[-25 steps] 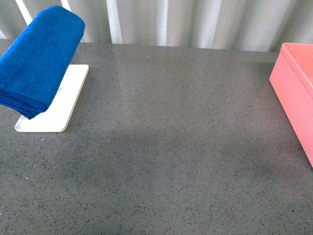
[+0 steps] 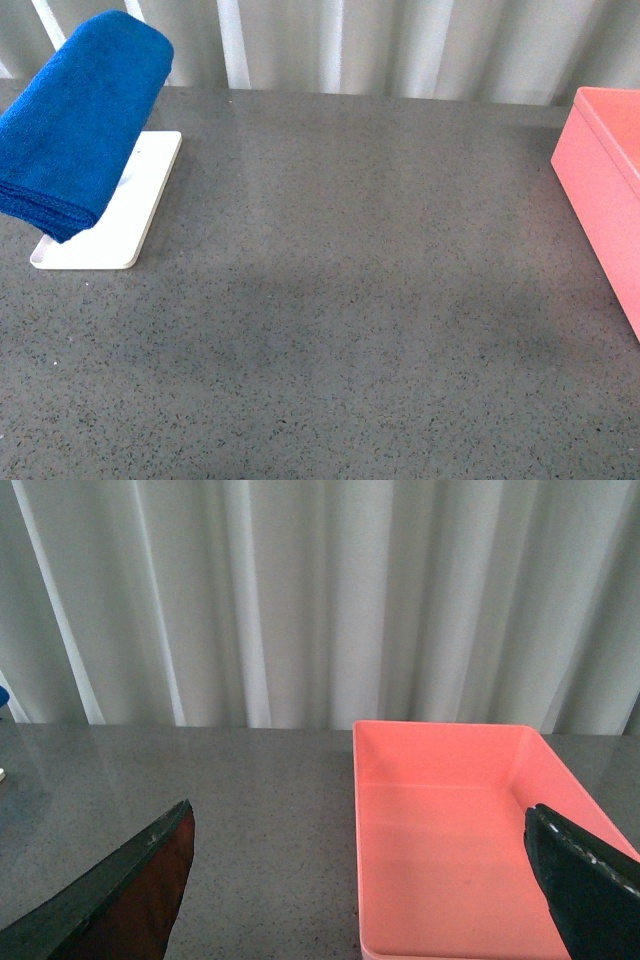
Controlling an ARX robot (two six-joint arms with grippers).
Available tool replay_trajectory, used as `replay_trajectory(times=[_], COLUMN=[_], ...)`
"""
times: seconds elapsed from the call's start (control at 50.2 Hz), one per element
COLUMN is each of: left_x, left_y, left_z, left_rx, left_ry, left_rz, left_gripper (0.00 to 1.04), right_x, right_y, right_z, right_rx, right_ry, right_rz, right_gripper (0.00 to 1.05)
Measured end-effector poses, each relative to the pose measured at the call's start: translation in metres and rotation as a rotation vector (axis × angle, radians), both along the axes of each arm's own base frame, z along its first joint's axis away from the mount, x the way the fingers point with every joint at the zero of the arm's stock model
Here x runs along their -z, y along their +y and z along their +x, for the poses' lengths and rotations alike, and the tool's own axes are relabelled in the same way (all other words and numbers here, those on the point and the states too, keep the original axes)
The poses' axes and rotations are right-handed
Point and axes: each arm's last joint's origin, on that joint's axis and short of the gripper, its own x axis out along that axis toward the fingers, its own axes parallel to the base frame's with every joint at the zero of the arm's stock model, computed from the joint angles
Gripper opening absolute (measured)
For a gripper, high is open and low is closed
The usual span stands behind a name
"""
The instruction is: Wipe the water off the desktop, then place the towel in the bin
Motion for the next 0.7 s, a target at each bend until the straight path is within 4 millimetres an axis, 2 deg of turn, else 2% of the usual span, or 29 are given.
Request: replay_trajectory(times=[0.697], left_x=[0.0], left_y=[0.0], left_z=[0.0], left_rx=[0.0], left_ry=[0.0], left_rz=[0.0], left_gripper=[0.98], right_x=[0.0], right_y=[0.0], right_z=[0.0], right_rx=[0.0], right_ry=[0.0], right_rz=[0.0], right_gripper=[0.98])
